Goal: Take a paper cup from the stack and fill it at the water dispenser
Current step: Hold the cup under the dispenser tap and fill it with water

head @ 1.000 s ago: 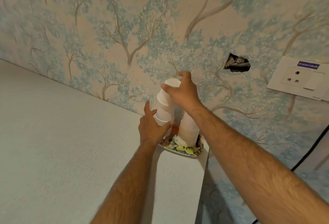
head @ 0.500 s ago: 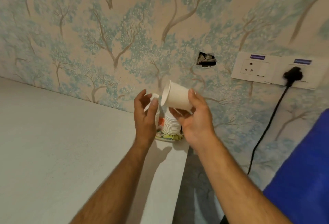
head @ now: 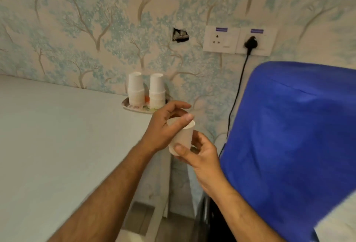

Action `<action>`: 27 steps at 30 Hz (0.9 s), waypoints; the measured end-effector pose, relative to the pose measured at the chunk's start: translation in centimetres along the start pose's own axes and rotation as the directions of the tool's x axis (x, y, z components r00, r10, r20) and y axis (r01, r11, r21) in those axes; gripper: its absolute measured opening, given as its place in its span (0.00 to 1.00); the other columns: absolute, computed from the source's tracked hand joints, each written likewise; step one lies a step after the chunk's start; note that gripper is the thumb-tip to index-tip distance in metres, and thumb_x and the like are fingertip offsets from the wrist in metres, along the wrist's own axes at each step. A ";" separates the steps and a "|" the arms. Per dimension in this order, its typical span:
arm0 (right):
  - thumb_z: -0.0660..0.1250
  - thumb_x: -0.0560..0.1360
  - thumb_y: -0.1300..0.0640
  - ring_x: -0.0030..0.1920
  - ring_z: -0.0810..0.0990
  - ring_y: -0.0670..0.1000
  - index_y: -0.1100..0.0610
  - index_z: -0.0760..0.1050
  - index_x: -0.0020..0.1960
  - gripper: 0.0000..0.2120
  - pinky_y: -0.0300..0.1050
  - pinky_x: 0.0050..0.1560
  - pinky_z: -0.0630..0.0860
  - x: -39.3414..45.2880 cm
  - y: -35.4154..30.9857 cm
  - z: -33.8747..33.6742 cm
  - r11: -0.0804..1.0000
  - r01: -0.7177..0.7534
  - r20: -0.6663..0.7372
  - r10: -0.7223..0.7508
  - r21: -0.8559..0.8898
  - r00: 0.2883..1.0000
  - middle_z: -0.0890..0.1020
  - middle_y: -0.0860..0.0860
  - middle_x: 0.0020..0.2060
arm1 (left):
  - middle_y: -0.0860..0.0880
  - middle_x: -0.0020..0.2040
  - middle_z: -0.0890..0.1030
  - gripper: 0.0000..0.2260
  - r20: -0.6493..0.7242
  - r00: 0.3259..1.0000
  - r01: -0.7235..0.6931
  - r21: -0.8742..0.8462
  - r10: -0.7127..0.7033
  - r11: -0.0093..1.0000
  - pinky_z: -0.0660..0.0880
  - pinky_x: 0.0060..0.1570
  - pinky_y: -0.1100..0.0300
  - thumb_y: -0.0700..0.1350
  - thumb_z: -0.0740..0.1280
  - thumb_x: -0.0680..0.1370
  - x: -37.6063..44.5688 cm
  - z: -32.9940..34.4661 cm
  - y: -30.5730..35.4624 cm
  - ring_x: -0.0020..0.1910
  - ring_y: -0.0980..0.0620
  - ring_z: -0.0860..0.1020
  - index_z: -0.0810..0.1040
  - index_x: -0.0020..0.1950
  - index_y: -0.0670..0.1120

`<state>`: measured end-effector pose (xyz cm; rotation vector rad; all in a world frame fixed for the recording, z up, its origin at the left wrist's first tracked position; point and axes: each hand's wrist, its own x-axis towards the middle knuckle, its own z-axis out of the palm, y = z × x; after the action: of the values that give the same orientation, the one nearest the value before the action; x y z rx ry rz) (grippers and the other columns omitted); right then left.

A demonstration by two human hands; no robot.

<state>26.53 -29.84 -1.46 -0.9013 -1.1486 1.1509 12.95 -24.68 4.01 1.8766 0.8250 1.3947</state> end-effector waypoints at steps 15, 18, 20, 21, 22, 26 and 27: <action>0.84 0.53 0.50 0.52 0.84 0.42 0.41 0.76 0.58 0.36 0.36 0.48 0.80 -26.4 11.3 -16.3 0.918 -0.243 -0.345 0.128 -0.314 0.930 0.84 0.37 0.53 | 0.54 0.61 0.80 0.26 0.186 0.962 0.119 0.374 -0.200 0.920 0.73 0.64 0.51 0.66 0.63 0.77 -20.7 17.0 -2.8 0.63 0.57 0.76 0.77 0.67 0.49; 0.83 0.51 0.55 0.48 0.84 0.45 0.43 0.76 0.54 0.35 0.34 0.43 0.79 -30.8 15.9 -17.8 0.863 -0.398 -0.484 0.217 -0.310 0.848 0.85 0.43 0.49 | 0.49 0.72 0.74 0.36 0.281 0.930 0.003 0.637 -0.236 0.771 0.63 0.76 0.50 0.72 0.56 0.77 -21.9 18.8 -6.4 0.74 0.49 0.68 0.71 0.74 0.47; 0.83 0.57 0.65 0.50 0.83 0.51 0.46 0.76 0.53 0.31 0.42 0.51 0.79 -32.8 19.4 -18.6 0.837 -0.477 -0.548 0.275 -0.268 0.790 0.85 0.50 0.52 | 0.47 0.80 0.64 0.42 0.324 0.902 -0.049 0.733 -0.285 0.678 0.52 0.80 0.49 0.74 0.52 0.76 -22.1 20.1 -8.8 0.80 0.48 0.58 0.63 0.79 0.45; 0.81 0.60 0.68 0.49 0.82 0.54 0.45 0.76 0.52 0.29 0.48 0.53 0.78 -33.6 21.0 -18.8 0.822 -0.517 -0.582 0.305 -0.238 0.754 0.84 0.53 0.52 | 0.46 0.81 0.61 0.43 0.332 0.900 -0.075 0.756 -0.283 0.650 0.49 0.81 0.48 0.75 0.51 0.76 -22.0 20.7 -9.7 0.81 0.48 0.55 0.59 0.81 0.45; 0.80 0.61 0.69 0.48 0.82 0.55 0.44 0.76 0.50 0.28 0.53 0.54 0.79 -34.4 22.7 -19.1 0.801 -0.552 -0.613 0.319 -0.234 0.723 0.85 0.53 0.51 | 0.45 0.82 0.59 0.44 0.336 0.905 -0.099 0.761 -0.259 0.641 0.48 0.81 0.47 0.74 0.51 0.76 -21.8 21.4 -10.5 0.82 0.48 0.53 0.57 0.81 0.44; 0.79 0.54 0.57 0.50 0.84 0.55 0.38 0.74 0.53 0.31 0.58 0.51 0.81 -36.6 29.1 -20.6 0.731 -0.592 -0.638 0.284 -0.339 0.716 0.84 0.50 0.48 | 0.42 0.80 0.64 0.43 0.304 0.941 -0.151 0.770 -0.148 0.619 0.51 0.80 0.41 0.73 0.53 0.76 -20.3 23.6 -13.1 0.80 0.45 0.58 0.62 0.79 0.41; 0.79 0.56 0.54 0.51 0.83 0.52 0.36 0.72 0.55 0.32 0.56 0.51 0.82 -36.5 29.9 -20.9 0.719 -0.597 -0.627 0.290 -0.356 0.723 0.84 0.48 0.50 | 0.42 0.79 0.65 0.43 0.283 0.948 -0.142 0.786 -0.145 0.602 0.52 0.79 0.41 0.73 0.54 0.76 -19.8 23.8 -13.0 0.80 0.45 0.59 0.63 0.78 0.41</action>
<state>40.07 -58.85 -41.94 -1.9220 -0.7833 0.8572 29.90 -35.88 -22.76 2.6734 1.4370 0.6605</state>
